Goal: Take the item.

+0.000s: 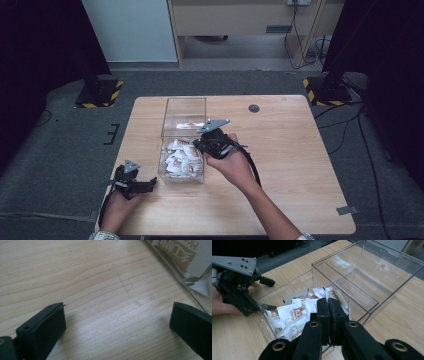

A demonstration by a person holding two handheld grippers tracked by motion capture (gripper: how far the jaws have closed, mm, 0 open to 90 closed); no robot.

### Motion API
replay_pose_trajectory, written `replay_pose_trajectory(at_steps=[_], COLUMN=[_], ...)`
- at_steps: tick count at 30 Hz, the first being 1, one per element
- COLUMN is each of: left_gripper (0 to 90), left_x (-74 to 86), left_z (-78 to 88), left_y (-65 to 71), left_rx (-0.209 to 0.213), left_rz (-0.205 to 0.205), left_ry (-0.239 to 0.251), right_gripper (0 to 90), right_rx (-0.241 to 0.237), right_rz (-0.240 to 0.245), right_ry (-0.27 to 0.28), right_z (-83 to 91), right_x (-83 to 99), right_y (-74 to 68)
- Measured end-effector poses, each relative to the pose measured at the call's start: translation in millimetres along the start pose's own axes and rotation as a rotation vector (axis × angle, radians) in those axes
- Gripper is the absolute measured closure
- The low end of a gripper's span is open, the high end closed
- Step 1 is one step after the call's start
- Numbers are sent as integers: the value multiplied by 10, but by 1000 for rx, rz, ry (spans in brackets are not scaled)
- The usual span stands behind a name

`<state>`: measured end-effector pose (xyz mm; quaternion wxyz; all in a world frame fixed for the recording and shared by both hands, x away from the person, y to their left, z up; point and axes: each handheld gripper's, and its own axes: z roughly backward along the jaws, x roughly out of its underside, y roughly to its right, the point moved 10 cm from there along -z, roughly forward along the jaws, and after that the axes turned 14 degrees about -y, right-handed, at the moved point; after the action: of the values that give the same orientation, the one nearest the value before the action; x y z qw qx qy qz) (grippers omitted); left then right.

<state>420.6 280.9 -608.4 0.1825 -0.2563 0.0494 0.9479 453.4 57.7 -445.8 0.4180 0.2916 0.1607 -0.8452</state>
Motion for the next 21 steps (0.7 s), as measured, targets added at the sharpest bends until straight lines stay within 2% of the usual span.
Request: replay_pose_trajectory(at_steps=[21], left_gripper=[0], left_x=[0], left_z=[0], left_y=[0], left_rx=[0], left_rz=[0], left_ry=[0], right_gripper=[886], right_rx=[32], right_rz=[-19], right_ry=[3], right_z=[133], right_x=[66], right_y=[163])
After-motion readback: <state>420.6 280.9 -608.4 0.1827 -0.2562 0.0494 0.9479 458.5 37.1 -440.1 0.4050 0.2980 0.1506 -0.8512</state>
